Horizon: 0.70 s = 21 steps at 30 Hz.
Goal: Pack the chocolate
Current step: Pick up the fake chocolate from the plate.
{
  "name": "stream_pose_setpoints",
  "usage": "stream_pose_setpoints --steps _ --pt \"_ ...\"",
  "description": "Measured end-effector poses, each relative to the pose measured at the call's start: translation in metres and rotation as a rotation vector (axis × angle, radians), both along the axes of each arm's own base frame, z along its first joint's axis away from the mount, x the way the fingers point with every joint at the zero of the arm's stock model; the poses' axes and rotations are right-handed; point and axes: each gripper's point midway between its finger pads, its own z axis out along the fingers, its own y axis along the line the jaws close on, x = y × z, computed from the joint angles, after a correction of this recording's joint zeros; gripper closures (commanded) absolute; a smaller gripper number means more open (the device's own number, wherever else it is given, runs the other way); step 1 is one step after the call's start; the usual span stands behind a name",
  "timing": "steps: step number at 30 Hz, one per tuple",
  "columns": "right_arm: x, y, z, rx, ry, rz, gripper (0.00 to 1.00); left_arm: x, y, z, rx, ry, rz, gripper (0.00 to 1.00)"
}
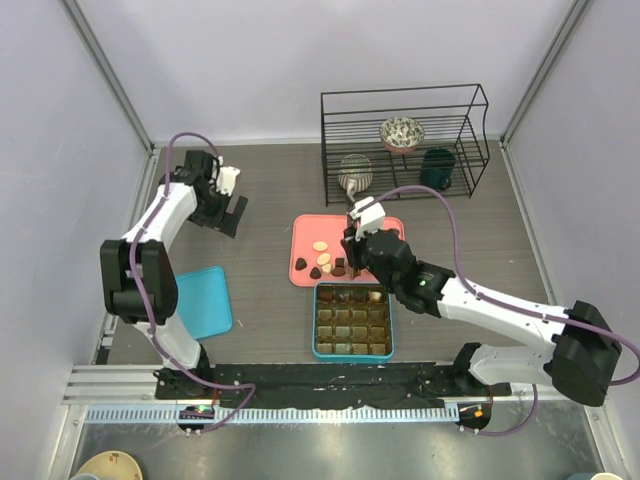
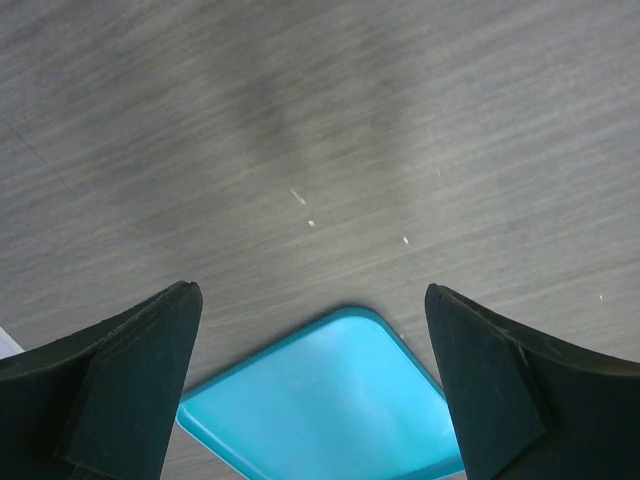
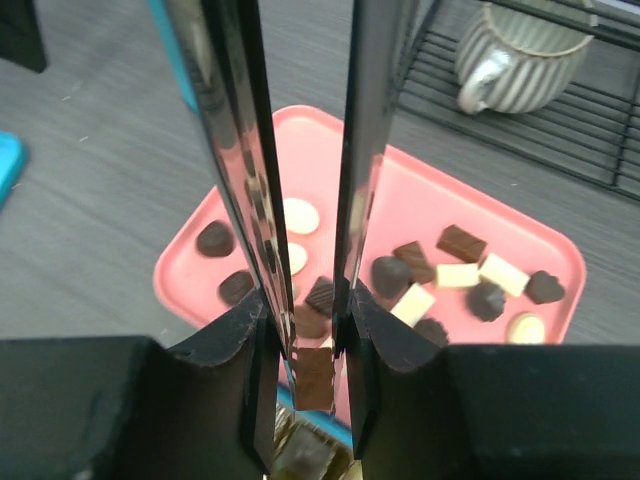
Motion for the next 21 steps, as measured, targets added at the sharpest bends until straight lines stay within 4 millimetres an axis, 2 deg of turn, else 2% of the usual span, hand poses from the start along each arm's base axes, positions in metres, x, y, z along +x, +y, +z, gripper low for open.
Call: stream_pose_setpoints --steps 5,11,16,21 --pt "0.041 -0.015 0.0 0.0 -0.015 -0.101 0.96 0.025 0.003 -0.004 0.007 0.011 0.01 0.0" --pt "0.086 -0.021 0.02 0.066 -0.064 -0.14 0.97 0.042 0.012 0.0 -0.004 0.002 0.04 0.0" --pt "0.105 -0.02 0.018 0.098 -0.064 -0.131 0.98 0.039 0.022 -0.003 -0.004 0.02 0.063 0.0" --pt "0.107 -0.015 0.015 0.113 -0.042 -0.114 0.99 0.039 0.027 -0.004 -0.007 0.022 0.081 0.0"
